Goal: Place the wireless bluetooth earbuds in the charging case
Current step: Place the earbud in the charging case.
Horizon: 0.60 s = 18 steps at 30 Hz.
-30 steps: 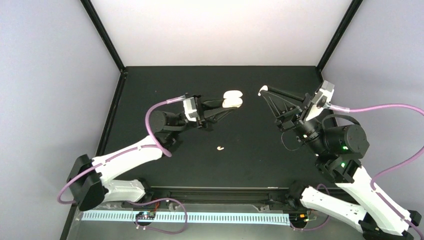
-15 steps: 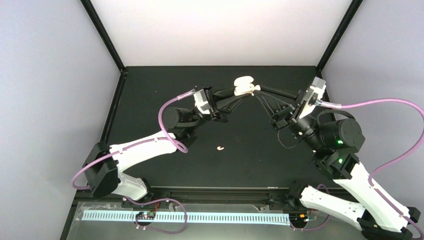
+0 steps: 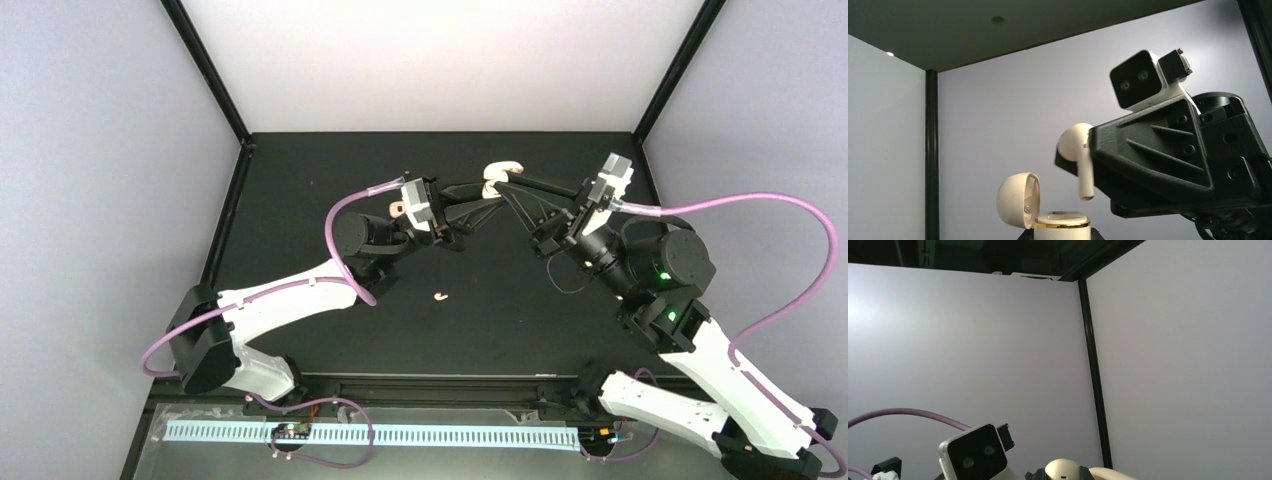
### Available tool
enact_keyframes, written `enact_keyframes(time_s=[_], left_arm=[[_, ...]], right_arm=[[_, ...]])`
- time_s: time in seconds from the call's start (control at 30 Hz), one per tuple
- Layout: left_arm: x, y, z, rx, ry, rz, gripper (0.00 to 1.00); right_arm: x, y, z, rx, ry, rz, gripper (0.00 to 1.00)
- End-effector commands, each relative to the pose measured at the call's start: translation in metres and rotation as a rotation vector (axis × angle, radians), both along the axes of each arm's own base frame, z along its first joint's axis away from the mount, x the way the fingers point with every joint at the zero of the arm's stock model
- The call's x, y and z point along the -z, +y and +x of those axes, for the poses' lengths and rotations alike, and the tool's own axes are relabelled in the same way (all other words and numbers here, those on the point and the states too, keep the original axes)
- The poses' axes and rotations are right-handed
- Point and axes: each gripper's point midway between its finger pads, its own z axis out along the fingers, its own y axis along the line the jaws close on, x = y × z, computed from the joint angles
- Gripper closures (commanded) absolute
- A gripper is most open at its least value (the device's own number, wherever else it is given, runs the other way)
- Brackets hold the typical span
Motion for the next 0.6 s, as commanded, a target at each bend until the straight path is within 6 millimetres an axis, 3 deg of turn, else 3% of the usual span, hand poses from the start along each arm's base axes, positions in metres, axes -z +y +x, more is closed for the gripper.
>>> enact_keyframes(time_s=[0.0,0.57], left_arm=[[-0.009,-0.0008,-0.0088,-0.006,-0.051,-0.004,0.98],[-0.0112,0.0073,-0.0134,-0.034,-0.052,-0.023,0.98]], right_arm=[[-0.0013,0.0032,-0.0007,0.001,-0.023,-0.018,0.93],[0.002,-0.0025,0.0028,0.032,-0.01,-0.003,0.93]])
